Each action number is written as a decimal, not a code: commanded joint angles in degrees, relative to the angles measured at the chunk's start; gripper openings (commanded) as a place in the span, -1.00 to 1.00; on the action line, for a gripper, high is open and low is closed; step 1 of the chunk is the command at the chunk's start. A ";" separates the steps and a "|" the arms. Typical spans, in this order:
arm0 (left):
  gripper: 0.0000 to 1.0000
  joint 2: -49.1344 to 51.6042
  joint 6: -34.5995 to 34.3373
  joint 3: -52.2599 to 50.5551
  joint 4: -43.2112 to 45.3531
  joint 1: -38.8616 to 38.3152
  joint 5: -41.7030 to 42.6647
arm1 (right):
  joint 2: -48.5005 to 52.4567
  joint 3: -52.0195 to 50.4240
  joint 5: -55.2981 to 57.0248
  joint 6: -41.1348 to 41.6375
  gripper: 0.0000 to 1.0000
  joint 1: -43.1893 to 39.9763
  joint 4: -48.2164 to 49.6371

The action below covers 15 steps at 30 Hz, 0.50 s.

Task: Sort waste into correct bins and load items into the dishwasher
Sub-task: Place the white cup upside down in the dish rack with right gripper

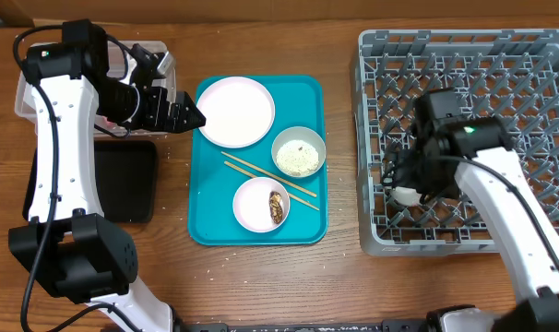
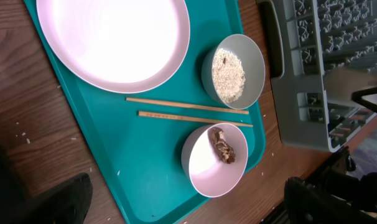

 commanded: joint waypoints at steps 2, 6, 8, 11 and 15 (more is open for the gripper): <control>1.00 -0.33 -0.59 -0.09 0.04 -0.44 -0.07 | -0.20 2.23 -3.15 0.15 0.68 0.44 -0.31; 1.00 -0.33 -0.57 -0.09 0.02 -0.44 -0.07 | -0.20 5.03 -3.87 0.04 0.68 0.48 -1.44; 1.00 -0.33 -0.57 -0.09 0.02 -0.44 -0.07 | -0.20 5.77 -3.85 0.04 0.68 0.48 -1.57; 1.00 -0.33 -0.59 -0.09 0.02 -0.44 -0.07 | -0.20 7.91 -3.82 0.04 0.68 0.48 -2.32; 1.00 -0.33 -0.57 -0.09 0.17 -0.44 1.73 | -0.20 15.69 -3.58 -0.42 0.68 0.50 -5.53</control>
